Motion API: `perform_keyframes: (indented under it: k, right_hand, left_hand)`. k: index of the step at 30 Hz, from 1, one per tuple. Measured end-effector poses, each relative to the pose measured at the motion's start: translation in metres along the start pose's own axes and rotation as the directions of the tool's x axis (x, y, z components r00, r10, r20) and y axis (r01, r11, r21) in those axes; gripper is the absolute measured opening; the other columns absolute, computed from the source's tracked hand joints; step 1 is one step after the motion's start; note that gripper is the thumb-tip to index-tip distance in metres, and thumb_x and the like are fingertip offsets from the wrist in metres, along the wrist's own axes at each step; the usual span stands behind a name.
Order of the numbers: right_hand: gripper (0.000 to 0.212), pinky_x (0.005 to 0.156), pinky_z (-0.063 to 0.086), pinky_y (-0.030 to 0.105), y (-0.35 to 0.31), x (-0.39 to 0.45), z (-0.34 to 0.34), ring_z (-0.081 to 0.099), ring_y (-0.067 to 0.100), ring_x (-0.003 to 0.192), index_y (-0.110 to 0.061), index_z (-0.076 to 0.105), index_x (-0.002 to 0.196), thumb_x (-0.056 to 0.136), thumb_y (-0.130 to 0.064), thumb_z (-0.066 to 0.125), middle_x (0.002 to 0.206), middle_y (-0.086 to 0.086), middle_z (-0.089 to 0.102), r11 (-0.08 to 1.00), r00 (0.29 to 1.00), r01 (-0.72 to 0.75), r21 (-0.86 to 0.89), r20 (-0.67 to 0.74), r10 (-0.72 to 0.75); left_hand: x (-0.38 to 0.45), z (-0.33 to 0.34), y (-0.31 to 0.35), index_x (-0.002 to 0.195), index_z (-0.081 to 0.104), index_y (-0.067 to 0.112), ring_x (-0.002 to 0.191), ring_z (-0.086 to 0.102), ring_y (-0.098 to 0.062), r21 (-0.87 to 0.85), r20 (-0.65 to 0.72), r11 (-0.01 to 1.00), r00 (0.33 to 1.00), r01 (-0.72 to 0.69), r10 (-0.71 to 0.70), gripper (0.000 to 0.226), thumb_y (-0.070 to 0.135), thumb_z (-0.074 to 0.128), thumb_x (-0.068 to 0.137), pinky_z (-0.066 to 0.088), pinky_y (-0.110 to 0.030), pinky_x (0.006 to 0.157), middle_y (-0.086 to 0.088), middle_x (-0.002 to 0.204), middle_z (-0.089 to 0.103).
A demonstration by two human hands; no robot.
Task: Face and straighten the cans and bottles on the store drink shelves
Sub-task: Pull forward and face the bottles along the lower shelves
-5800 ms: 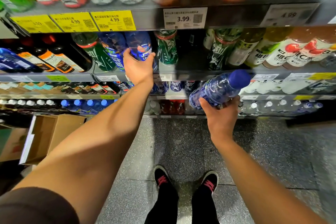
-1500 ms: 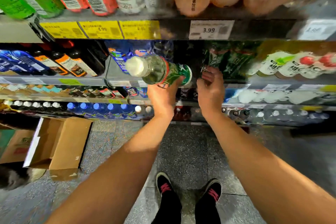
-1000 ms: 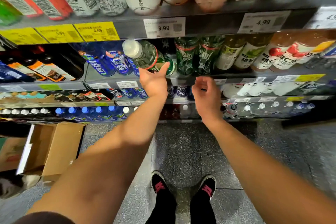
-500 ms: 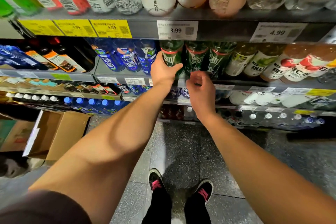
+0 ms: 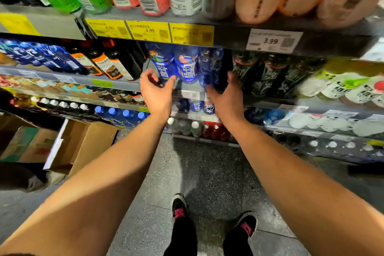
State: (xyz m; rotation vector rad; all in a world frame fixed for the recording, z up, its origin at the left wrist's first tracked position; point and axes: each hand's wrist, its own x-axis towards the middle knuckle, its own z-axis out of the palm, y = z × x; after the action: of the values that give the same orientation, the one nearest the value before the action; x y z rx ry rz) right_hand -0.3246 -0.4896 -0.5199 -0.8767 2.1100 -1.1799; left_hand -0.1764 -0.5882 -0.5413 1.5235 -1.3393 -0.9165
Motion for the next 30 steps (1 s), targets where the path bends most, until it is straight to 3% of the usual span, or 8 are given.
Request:
perform_keyframes:
  k: [3,6,8,11,16,24,28,30]
  right_hand:
    - [0.085,0.111,0.038,0.038,-0.002,0.013,0.026,0.046,0.029,0.135,-0.003,0.025,0.152,0.088,-0.033,0.072,0.150,0.016,0.043,1.000,0.998,-0.001,-0.018,-0.065,0.000]
    - [0.092,0.112,0.038,0.039,-0.003,0.026,0.043,0.043,0.029,0.138,-0.004,0.017,0.154,0.089,-0.038,0.071,0.154,0.016,0.038,0.997,0.992,-0.032,-0.069,-0.120,0.023]
    - [0.096,0.114,0.030,0.030,-0.002,0.034,0.049,0.035,0.027,0.143,-0.003,0.010,0.156,0.090,-0.040,0.070,0.159,0.014,0.029,0.995,0.990,-0.058,-0.076,-0.135,0.047]
    - [0.099,0.109,0.026,0.021,-0.002,0.044,0.054,0.035,0.026,0.142,0.001,0.013,0.154,0.086,-0.034,0.076,0.157,0.017,0.032,0.997,0.978,-0.068,-0.027,-0.198,0.061]
    - [0.095,0.101,0.049,0.040,0.002,0.052,0.063,0.058,0.029,0.122,-0.001,0.028,0.147,0.077,-0.034,0.082,0.136,0.018,0.056,0.998,0.959,-0.058,-0.016,-0.277,0.051]
    - [0.093,0.094,0.051,0.035,-0.003,0.047,0.059,0.060,0.030,0.117,-0.003,0.031,0.144,0.075,-0.032,0.085,0.131,0.017,0.060,0.997,0.981,-0.060,-0.054,-0.188,0.049]
    - [0.084,0.091,0.046,0.027,-0.007,0.028,0.050,0.061,0.030,0.117,-0.003,0.036,0.141,0.077,-0.028,0.084,0.129,0.015,0.061,0.996,0.990,-0.069,-0.065,-0.127,0.061]
    - [0.082,0.098,0.040,0.024,-0.012,0.012,0.041,0.054,0.028,0.126,-0.006,0.034,0.147,0.082,-0.029,0.079,0.140,0.012,0.053,0.992,0.993,-0.084,-0.089,-0.092,0.076]
  left_hand:
    - [0.030,0.001,-0.002,0.130,0.049,0.005,0.097,0.054,-0.012,0.046,0.097,0.998,0.994,-0.050,0.045,0.075,0.025,0.089,0.070,0.043,-0.011,0.087,-0.009,0.114,0.059]
    - [0.056,0.007,-0.003,0.130,0.048,0.002,0.103,0.059,-0.015,0.056,0.160,0.995,0.984,-0.087,0.077,0.080,0.020,0.092,0.066,0.047,-0.023,0.098,-0.010,0.119,0.060]
    - [0.069,0.009,-0.004,0.125,0.049,0.000,0.099,0.061,-0.016,0.074,0.198,0.993,0.977,-0.093,0.077,0.075,0.017,0.092,0.065,0.049,-0.022,0.094,-0.011,0.116,0.062]
    - [0.078,0.011,-0.007,0.117,0.052,-0.004,0.077,0.056,-0.006,0.070,0.248,0.993,0.966,-0.091,0.071,0.062,0.005,0.089,0.068,0.043,-0.004,0.067,-0.008,0.101,0.062]
    - [0.084,0.005,-0.019,0.115,0.054,0.001,0.085,0.062,-0.010,-0.028,0.252,0.998,0.965,-0.063,0.068,0.057,0.000,0.086,0.068,0.048,-0.009,0.070,-0.006,0.102,0.065]
    - [0.073,-0.007,-0.016,0.120,0.058,0.009,0.100,0.068,-0.015,-0.098,0.271,0.994,0.960,-0.040,0.065,0.058,0.009,0.085,0.069,0.056,-0.030,0.088,-0.005,0.111,0.070]
    - [0.066,-0.015,-0.014,0.124,0.055,0.008,0.097,0.065,-0.008,-0.059,0.309,0.998,0.951,0.006,0.013,0.065,0.001,0.084,0.067,0.053,-0.019,0.085,-0.004,0.114,0.068]
    - [0.061,-0.021,-0.016,0.130,0.054,0.019,0.107,0.066,-0.012,-0.051,0.282,0.998,0.959,0.028,-0.012,0.074,0.016,0.088,0.064,0.055,-0.034,0.094,-0.002,0.119,0.067]
